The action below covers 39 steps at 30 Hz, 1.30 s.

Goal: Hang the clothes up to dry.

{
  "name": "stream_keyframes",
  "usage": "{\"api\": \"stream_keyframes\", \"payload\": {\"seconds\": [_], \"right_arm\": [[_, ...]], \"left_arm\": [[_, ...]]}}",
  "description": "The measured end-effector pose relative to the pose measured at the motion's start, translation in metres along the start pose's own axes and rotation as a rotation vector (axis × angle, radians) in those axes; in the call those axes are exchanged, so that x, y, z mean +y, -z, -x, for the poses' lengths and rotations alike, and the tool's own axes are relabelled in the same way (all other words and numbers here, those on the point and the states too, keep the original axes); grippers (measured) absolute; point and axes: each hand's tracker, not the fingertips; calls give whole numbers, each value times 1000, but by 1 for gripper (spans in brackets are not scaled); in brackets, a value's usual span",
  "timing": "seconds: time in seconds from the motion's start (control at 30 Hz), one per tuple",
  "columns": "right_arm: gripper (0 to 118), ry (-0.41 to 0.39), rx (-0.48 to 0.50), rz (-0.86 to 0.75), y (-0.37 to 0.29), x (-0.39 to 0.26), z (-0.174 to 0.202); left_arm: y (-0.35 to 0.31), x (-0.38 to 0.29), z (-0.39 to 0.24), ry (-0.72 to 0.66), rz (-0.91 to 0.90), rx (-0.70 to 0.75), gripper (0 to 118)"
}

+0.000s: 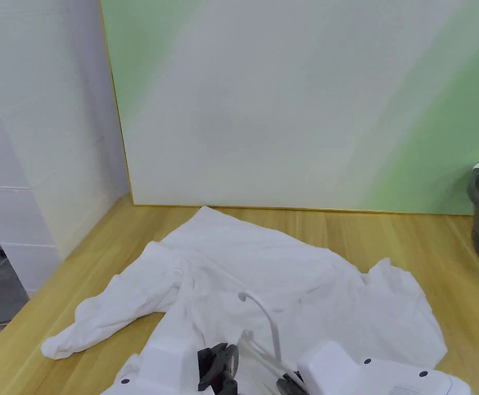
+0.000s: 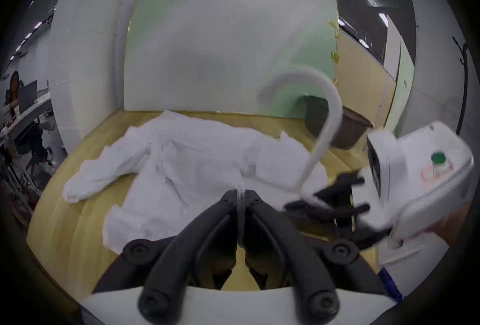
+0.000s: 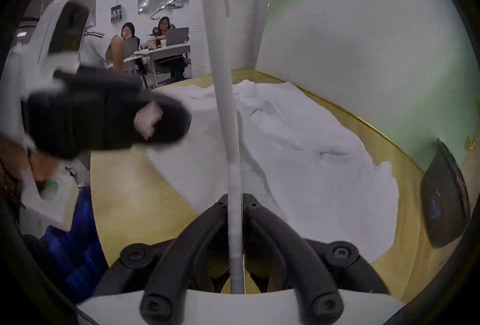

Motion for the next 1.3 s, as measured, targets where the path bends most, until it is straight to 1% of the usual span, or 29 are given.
{"api": "stream_keyframes", "payload": {"seconds": [0.1, 0.23, 0.37, 0.4, 0.43, 0.5, 0.53, 0.6, 0.67, 0.73, 0.77, 0.8, 0.87, 0.9, 0.97, 1.03, 1.07, 1.1, 1.17, 1.27, 1.3], "right_arm": [[5, -14, -3, 1, -2, 2, 3], [5, -8, -3, 4, 0, 4, 6], [5, 61, 23, -23, 6, 10, -3], [5, 88, 28, -35, 7, 12, -6], [5, 125, 40, -61, 7, 15, -10], [5, 185, 36, -117, 0, 18, -22], [5, 186, 38, -141, -4, 19, -26], [5, 193, 26, -163, -16, 20, -34], [5, 200, 28, -176, -25, 19, -39], [5, 192, 29, -175, -28, 17, -41], [5, 181, 30, -174, -28, 16, -40], [5, 175, 35, -173, -28, 15, -40], [5, 172, 48, -178, -30, 13, -43], [5, 167, 55, -181, -31, 12, -46], [5, 145, 66, -186, -35, 11, -53], [5, 105, 83, -185, -39, 12, -59], [5, 77, 92, -190, -41, 12, -61], [5, 67, 112, -193, -42, 13, -64], [5, 58, 133, -197, -45, 14, -68], [5, 18, 170, -198, -49, 16, -72], [5, 4, 188, -197, -51, 16, -73]], "left_arm": [[1, 18, -1, 25, -44, -23, 6], [-1, 28, -12, 84, -69, -74, 6], [-10, 17, -17, 92, -31, -206, 6], [-13, 10, -17, 110, -8, -214, 6], [-16, 3, -16, 128, 9, -198, 6], [-20, -14, -10, 165, 61, -95, 6], [-20, -21, -3, 164, 94, -50, 6], [-17, -35, 15, 114, 174, 36, 5], [-9, -44, 25, 123, 253, 124, 5], [-4, -47, 29, 137, 257, 117, 6], [-3, -45, 30, 137, 254, 107, 8], [-4, -41, 31, 138, 225, 80, 20], [-10, -24, 37, 133, 133, -15, 92], [-13, -10, 41, 170, 93, -79, 112], [-22, 27, 45, 298, -25, -231, 113], [-10, 67, 42, 489, 17, -301, 113], [0, 84, 37, 607, 22, -330, 113], [14, 98, 32, 743, 43, -363, 113], [41, 117, 24, 922, 114, -426, 112], [77, 132, 12, 1053, 275, -531, 110], [88, 135, 7, 1086, 297, -525, 108]]}}
